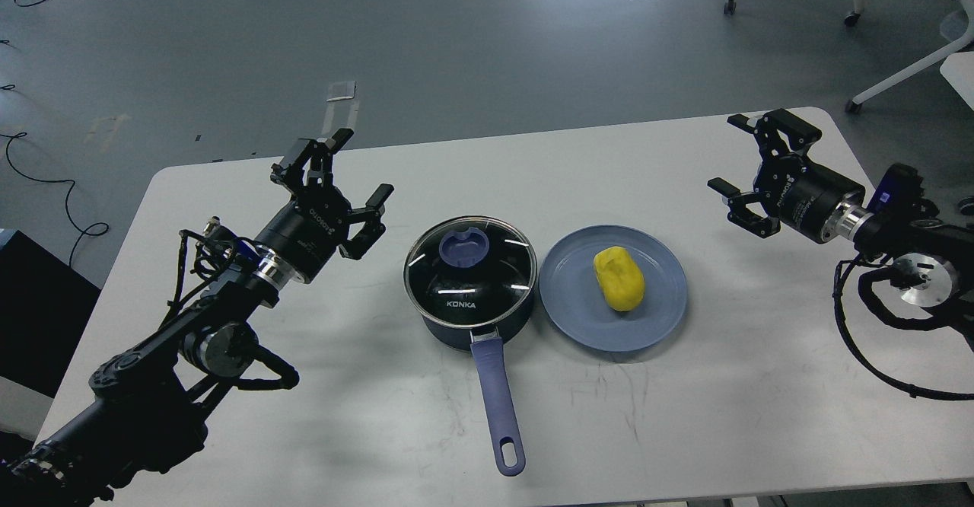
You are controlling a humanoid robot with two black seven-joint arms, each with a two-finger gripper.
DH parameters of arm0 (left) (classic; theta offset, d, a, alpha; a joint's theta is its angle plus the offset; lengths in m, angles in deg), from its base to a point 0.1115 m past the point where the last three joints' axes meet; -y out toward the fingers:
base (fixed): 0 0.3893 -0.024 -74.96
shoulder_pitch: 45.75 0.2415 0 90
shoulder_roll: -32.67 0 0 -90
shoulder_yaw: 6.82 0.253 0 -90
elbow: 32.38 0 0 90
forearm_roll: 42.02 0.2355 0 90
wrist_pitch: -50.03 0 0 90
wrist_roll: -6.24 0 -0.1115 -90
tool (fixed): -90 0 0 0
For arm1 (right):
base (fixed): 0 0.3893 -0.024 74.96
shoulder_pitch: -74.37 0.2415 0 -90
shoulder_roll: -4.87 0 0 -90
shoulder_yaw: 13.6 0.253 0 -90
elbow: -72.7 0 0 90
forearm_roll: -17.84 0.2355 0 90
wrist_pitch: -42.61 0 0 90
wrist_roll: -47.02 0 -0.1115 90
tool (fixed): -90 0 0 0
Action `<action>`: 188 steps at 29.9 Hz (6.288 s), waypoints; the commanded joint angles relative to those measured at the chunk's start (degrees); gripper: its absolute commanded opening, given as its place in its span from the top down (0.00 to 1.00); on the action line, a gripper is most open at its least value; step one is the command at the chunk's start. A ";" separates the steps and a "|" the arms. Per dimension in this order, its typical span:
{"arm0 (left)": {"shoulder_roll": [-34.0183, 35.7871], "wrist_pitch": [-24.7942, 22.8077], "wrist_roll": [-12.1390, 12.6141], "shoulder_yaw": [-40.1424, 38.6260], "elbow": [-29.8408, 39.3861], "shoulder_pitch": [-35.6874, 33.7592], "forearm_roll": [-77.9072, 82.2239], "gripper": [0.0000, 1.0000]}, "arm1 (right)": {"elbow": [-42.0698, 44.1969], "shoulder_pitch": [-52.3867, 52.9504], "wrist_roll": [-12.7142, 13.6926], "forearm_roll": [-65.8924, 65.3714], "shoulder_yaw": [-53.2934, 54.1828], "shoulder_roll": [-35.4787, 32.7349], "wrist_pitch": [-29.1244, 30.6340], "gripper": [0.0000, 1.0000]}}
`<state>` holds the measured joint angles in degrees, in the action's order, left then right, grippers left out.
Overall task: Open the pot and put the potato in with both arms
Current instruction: 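Move the left gripper up and over to the glass lid's blue knob, then close the left gripper on the blue knob of the lid, then lift the glass lid off the saucepan with the left gripper, then lower the lid onto the table beside the pan and release it, then raise the left gripper away and reach the right gripper toward the potato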
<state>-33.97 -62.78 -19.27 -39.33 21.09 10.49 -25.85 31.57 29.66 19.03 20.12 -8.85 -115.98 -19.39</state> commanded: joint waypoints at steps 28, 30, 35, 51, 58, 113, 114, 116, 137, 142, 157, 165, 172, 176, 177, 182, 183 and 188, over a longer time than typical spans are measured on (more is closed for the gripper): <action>15.92 -5.19 -2.49 0.43 17.10 -18.89 33.90 0.02 | -0.26 0.68 0.00 -0.09 0.09 -0.26 0.00 0.02; 16.28 -5.19 -2.49 0.34 22.18 -18.89 47.23 0.02 | -0.35 0.68 0.00 -0.09 0.09 -0.26 0.00 0.02; 15.23 -5.19 -2.49 0.43 26.95 -18.98 67.81 0.02 | -0.44 0.68 0.00 -0.09 0.09 -0.35 0.00 0.02; 9.60 0.49 -2.49 12.12 20.37 -20.91 97.21 0.02 | -0.62 0.42 0.00 -0.09 0.00 -0.35 0.00 0.02; 6.17 0.66 -2.49 13.61 15.62 -20.82 99.06 0.02 | -0.62 0.16 0.00 -0.09 0.00 -0.43 0.00 0.02; 7.66 5.50 -2.49 16.34 15.44 -25.48 99.41 0.51 | -0.71 0.16 0.00 -0.09 0.09 -0.79 0.00 0.02; 8.71 5.50 -2.49 16.34 15.53 -26.26 99.33 0.51 | -0.71 0.16 0.00 -0.09 0.09 -0.87 0.00 0.02; 10.82 5.50 -2.49 16.34 15.79 -27.32 99.24 0.51 | -0.79 0.16 0.00 -0.09 0.09 -0.96 0.00 0.02; 31.05 19.55 -2.49 24.51 11.76 -12.04 96.34 0.46 | -0.88 0.07 0.00 -0.09 0.09 -1.14 0.00 0.02; 29.90 23.16 -2.49 24.07 7.80 -9.13 96.07 0.46 | -0.88 0.07 0.00 -0.17 0.00 -1.22 0.00 0.02; 25.42 25.27 -2.49 24.16 2.79 -6.59 92.83 0.30 | -0.97 -0.02 0.00 -0.17 0.00 -1.40 0.00 0.02; 24.89 26.15 -2.49 23.98 1.90 -6.23 90.02 0.03 | -1.14 -0.02 0.00 -0.17 0.00 -1.58 0.00 0.02; 27.69 20.29 -2.49 24.25 4.97 -13.06 74.75 0.02 | -3.07 1.03 0.00 -3.06 0.00 -4.11 0.00 0.02; 29.20 7.91 -2.49 23.90 7.44 -20.45 59.66 0.02 | -6.32 4.97 0.00 -13.92 -0.09 -7.45 0.00 0.02; 29.20 6.04 -2.49 23.90 7.44 -21.60 55.86 0.02 | -7.03 5.86 0.00 -16.76 -0.09 -7.99 0.00 0.02; 28.41 -0.74 -2.49 23.90 7.44 -25.65 26.44 0.02 | -12.21 15.33 0.00 -39.41 -4.37 -10.19 0.00 0.02; 27.88 -0.83 -2.49 23.81 7.44 -25.74 21.59 0.02 | -13.00 18.58 0.00 -43.38 -7.01 -10.19 0.00 0.02; 27.09 -1.01 -2.49 23.90 7.44 -25.66 15.39 0.02 | -13.98 30.71 0.00 -52.62 -20.18 -8.27 0.00 0.02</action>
<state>-6.55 -63.63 -21.74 -15.49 28.54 -15.18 -7.43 18.12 53.04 19.02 -26.93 -20.93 -125.85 -19.37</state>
